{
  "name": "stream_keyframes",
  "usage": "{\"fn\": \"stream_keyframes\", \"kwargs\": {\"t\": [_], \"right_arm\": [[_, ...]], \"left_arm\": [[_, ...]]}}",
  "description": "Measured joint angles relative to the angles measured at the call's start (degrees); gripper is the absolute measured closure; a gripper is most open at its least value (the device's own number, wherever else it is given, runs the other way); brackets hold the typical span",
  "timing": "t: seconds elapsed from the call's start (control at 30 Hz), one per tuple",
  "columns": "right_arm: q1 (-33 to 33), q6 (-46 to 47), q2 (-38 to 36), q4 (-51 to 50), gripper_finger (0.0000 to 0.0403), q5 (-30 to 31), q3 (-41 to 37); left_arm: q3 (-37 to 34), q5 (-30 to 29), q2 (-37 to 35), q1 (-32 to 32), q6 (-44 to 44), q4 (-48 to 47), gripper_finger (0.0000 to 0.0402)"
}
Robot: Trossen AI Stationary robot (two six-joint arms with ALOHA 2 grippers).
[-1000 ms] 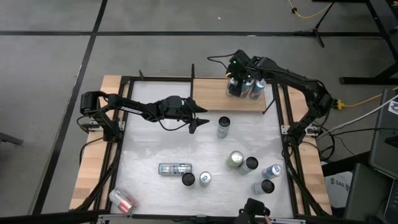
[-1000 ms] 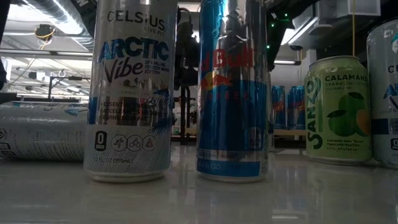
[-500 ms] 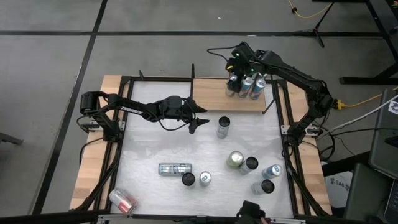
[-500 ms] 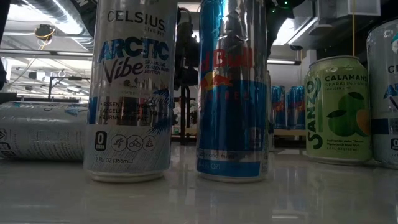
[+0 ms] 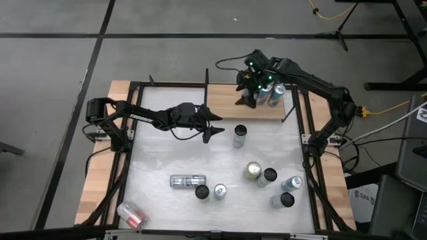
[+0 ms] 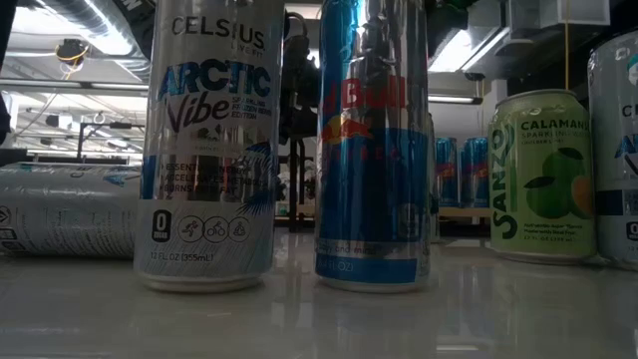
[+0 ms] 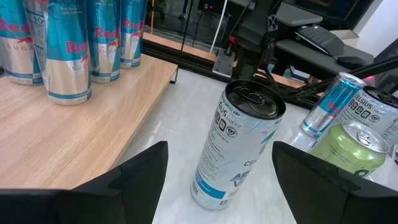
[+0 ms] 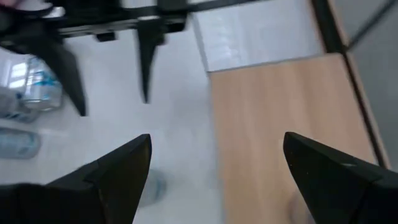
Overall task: Place canned beverage on shelf
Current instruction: Put the white-blue soda can on the shelf
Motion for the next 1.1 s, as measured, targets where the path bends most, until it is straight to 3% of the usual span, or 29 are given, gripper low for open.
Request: {"fn": "stream_keyframes", "kwargs": {"t": [0.3, 0.73, 1.1], "right_arm": [[7.8, 0.1, 0.1, 0.0, 0.0050, 0.2, 0.0], [17.8, 0.2, 0.1, -0.5, 0.0050, 8.4, 0.0], [22.3, 0.1, 0.1, -1.4, 0.0050, 14.4, 0.0]], "left_arm": [[0.0, 0.3, -3.0, -0.2, 0.0, -2.6, 0.0119], [0.0, -0.2, -16.1, -2.0, 0.6, -26.6, 0.0119], [0.0, -9.6, -25.1, -5.1, 4.5, -35.5, 0.0119]]}}
